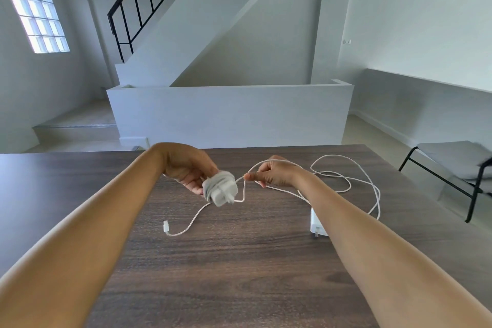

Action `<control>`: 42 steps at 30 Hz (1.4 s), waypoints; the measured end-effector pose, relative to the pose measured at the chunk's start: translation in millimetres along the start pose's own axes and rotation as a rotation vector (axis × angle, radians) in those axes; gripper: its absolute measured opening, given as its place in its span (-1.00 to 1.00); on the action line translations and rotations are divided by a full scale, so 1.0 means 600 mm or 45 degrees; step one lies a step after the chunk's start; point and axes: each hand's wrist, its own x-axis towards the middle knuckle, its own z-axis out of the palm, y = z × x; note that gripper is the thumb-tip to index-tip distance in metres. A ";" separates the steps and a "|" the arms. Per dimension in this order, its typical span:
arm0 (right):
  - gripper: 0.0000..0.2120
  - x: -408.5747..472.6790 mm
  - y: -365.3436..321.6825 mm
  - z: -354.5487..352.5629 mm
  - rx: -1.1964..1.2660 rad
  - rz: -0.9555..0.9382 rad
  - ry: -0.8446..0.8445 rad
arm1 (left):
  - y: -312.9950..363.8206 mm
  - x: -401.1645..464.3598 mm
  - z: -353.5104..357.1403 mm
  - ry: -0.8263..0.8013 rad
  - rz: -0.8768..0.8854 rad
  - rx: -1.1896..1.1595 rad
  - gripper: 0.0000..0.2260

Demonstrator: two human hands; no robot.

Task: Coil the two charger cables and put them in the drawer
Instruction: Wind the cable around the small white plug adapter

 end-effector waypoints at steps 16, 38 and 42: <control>-0.57 -0.014 0.004 -0.030 0.205 0.221 0.014 | -0.117 0.058 -0.020 0.901 0.021 0.119 -0.72; -0.35 -0.004 -0.027 0.002 0.758 0.644 -0.419 | -0.073 0.072 -0.012 1.114 0.424 -0.457 -0.69; -0.25 -0.009 -0.043 0.010 0.903 0.726 -0.511 | -0.072 0.081 -0.016 1.233 0.435 -0.403 -0.78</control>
